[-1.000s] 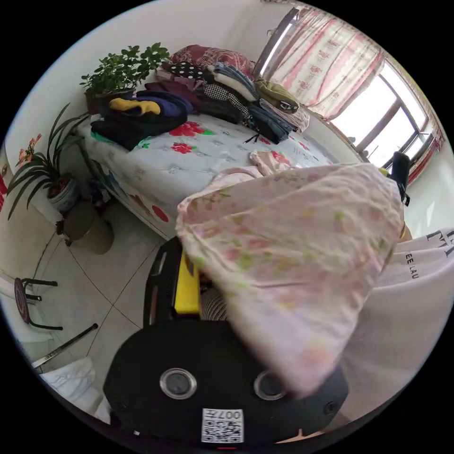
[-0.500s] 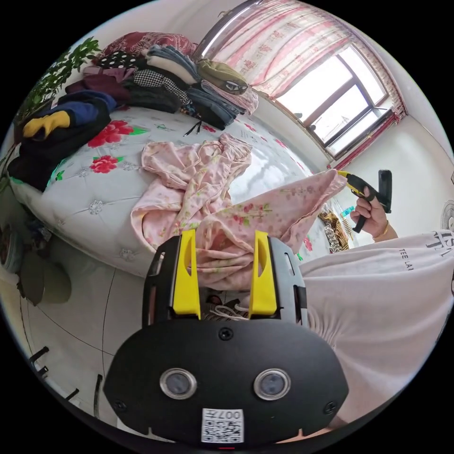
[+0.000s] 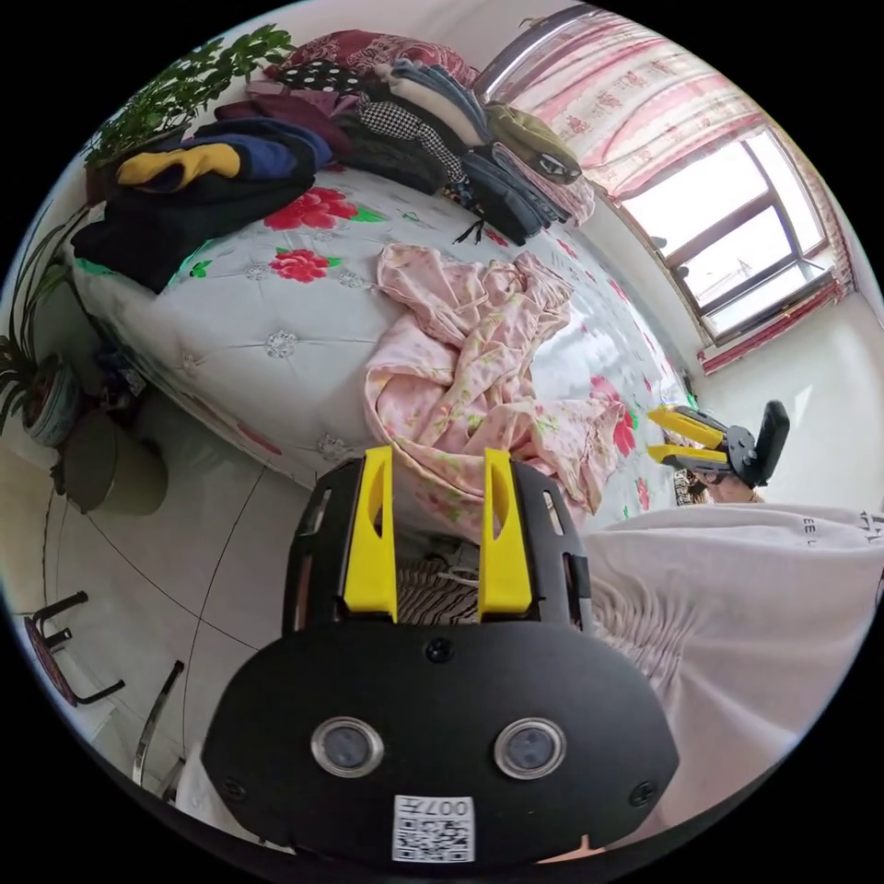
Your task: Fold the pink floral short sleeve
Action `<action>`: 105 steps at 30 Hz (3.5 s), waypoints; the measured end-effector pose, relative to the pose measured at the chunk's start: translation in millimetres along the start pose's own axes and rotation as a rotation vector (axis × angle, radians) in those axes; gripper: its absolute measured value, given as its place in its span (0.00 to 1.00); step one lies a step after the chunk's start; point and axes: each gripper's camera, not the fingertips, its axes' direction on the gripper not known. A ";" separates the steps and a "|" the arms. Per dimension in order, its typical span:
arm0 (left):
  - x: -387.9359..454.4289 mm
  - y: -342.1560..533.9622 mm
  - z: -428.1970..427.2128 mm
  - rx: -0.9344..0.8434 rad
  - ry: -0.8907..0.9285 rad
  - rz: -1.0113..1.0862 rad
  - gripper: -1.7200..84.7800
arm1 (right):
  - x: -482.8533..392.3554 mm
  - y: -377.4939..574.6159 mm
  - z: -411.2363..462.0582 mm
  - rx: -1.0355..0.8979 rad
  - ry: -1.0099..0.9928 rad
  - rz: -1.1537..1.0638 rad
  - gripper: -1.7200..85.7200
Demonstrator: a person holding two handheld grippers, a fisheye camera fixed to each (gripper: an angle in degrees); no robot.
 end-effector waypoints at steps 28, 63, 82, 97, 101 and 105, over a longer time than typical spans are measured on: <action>47.6 -203.1 -14.4 0.182 0.116 0.182 0.09 | 100.2 223.1 -56.7 0.401 -0.092 0.647 0.02; 196.7 -161.7 215.7 -0.431 0.147 0.585 0.19 | 338.6 210.2 138.7 0.379 -0.531 0.533 0.02; 10.6 -62.7 15.8 -0.088 0.177 0.263 0.01 | 411.4 258.8 97.3 0.390 -0.066 0.678 0.02; 140.1 211.4 -128.0 0.259 0.068 -0.111 0.01 | 282.7 354.5 65.6 0.007 -0.437 -0.078 0.02; 197.1 235.7 -191.4 0.372 0.121 0.031 0.01 | 274.4 397.9 -63.4 0.215 -0.568 -0.249 0.02; 215.4 235.6 -191.0 0.345 0.083 0.065 0.01 | 255.8 415.6 -126.7 0.282 -0.566 -0.422 0.02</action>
